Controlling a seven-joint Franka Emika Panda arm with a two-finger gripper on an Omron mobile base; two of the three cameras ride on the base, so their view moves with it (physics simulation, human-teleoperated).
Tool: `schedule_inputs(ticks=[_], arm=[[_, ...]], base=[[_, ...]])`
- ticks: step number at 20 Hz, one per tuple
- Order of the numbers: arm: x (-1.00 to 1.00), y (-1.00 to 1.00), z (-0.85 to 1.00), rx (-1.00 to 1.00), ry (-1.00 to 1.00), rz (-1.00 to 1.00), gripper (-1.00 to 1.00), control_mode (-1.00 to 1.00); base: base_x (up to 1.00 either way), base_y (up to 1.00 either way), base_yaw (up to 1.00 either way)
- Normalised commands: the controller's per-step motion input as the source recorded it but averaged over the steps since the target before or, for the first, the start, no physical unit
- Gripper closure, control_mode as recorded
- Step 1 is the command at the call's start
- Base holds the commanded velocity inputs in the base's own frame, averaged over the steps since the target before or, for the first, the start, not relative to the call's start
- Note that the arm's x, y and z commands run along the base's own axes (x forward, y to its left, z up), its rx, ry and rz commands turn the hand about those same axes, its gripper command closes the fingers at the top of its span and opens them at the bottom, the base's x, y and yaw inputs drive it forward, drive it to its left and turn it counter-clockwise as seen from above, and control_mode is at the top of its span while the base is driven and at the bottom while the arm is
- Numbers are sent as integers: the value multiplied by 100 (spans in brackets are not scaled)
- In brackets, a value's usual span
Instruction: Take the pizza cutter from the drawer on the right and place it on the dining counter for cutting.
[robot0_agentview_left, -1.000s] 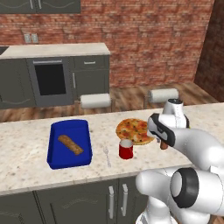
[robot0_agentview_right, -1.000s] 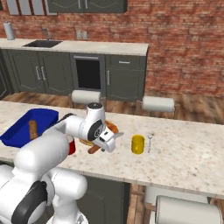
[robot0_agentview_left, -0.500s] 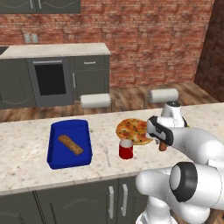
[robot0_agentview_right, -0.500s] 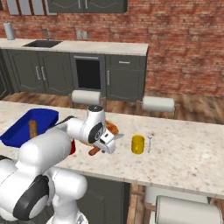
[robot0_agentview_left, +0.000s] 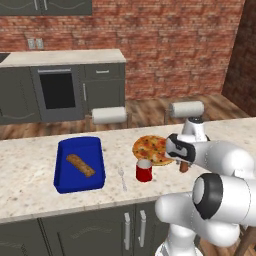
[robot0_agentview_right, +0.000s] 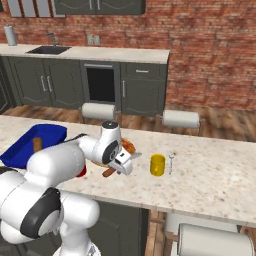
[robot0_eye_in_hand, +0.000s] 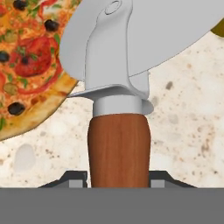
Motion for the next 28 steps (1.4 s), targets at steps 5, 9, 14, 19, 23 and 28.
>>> schedule_inputs(ticks=[5, 9, 14, 19, 23, 28], arm=[[14, 0, -11, 0, 0, 0, 100, -100], [5, 0, -19, 0, 0, 0, 100, -100], [0, 0, -24, 0, 0, 0, 100, -100], [0, 0, -19, 0, 0, 0, 100, -100], [9, 0, -12, 0, 0, 0, 100, -100], [15, 0, -1, 0, 0, 0, 100, -100]], base=[[0, 0, 0], [0, 0, 0], [0, 0, 0], [0, 0, 0], [0, 0, 0], [0, 0, 0]])
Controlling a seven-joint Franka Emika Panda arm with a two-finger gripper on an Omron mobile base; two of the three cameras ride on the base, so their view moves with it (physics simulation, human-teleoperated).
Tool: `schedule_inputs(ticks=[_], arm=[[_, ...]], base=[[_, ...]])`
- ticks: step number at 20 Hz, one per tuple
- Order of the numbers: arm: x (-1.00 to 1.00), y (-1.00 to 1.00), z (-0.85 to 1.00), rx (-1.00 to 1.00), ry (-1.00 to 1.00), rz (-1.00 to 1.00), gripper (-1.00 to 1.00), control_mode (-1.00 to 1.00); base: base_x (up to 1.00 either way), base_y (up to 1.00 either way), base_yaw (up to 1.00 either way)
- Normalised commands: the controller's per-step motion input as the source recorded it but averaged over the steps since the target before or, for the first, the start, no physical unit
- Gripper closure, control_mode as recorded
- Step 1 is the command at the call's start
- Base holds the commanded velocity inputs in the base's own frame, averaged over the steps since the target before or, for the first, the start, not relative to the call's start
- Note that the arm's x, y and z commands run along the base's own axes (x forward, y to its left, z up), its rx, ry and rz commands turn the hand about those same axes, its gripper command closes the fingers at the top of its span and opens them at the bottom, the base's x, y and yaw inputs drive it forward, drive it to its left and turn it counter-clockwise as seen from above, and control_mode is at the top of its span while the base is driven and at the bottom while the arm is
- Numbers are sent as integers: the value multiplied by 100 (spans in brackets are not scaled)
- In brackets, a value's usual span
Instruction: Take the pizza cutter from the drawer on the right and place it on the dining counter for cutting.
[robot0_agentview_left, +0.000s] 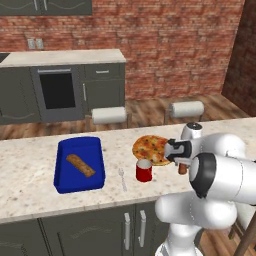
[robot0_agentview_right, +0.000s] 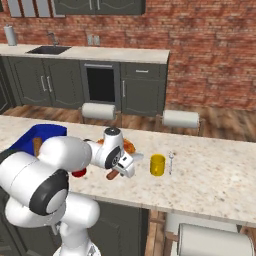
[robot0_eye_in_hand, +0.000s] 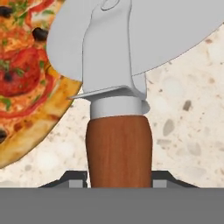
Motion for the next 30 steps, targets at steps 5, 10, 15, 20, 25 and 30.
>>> schedule_inputs(ticks=[5, 10, 15, 20, 25, 30], arm=[[6, 0, 0, 0, 0, 0, -100, -100], [0, 0, 0, 0, -1, 0, -100, -100], [-3, 0, 26, 0, -6, 1, -100, -100], [-16, -1, 71, 0, -3, 0, -100, -100], [-28, -5, 79, 0, 0, 0, -100, -100], [-56, -23, 74, 0, 1, -1, -100, -100]], base=[[0, 0, 0], [0, 0, 0], [0, 0, 0], [0, 0, 0], [0, 0, 0], [0, 0, 0]])
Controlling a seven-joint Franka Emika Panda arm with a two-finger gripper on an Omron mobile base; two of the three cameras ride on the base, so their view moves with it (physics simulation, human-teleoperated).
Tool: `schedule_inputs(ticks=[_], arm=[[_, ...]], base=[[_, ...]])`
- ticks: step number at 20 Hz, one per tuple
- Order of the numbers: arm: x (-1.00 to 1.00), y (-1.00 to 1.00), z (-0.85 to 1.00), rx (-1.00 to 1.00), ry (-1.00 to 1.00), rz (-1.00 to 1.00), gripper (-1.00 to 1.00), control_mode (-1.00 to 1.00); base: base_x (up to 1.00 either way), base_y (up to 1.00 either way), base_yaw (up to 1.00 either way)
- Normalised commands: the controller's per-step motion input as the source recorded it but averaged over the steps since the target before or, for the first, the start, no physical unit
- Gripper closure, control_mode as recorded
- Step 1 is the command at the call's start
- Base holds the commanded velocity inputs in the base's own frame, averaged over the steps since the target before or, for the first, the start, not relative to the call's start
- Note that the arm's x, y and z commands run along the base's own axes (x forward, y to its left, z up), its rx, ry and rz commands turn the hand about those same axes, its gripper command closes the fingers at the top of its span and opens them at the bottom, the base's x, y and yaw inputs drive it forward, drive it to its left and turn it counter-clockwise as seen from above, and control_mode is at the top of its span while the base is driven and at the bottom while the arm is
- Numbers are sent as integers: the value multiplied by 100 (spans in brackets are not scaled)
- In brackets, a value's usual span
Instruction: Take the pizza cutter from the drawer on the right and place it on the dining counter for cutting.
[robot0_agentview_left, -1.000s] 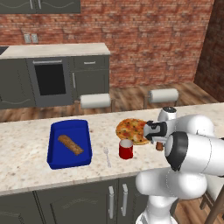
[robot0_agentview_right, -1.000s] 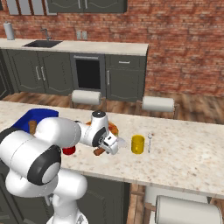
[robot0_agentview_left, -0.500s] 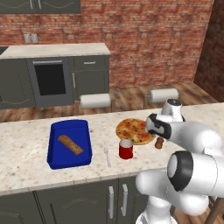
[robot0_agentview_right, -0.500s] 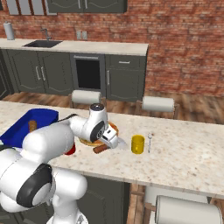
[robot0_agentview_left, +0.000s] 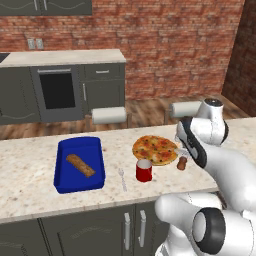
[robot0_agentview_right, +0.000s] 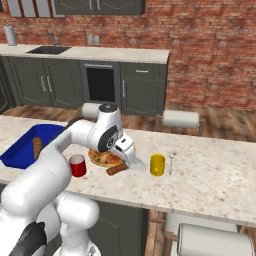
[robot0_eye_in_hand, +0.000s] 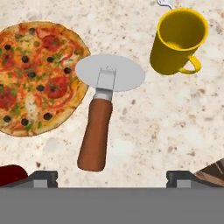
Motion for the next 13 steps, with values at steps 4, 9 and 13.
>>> schedule_inputs(ticks=[4, 9, 13], arm=[[-62, -32, 74, 0, 5, 0, -100, -100], [-85, -8, 65, -6, 8, 1, -100, -100], [-100, 29, 62, -13, 5, 7, -100, -100]], base=[[0, 0, 0], [0, 0, 0], [0, 0, 0]])
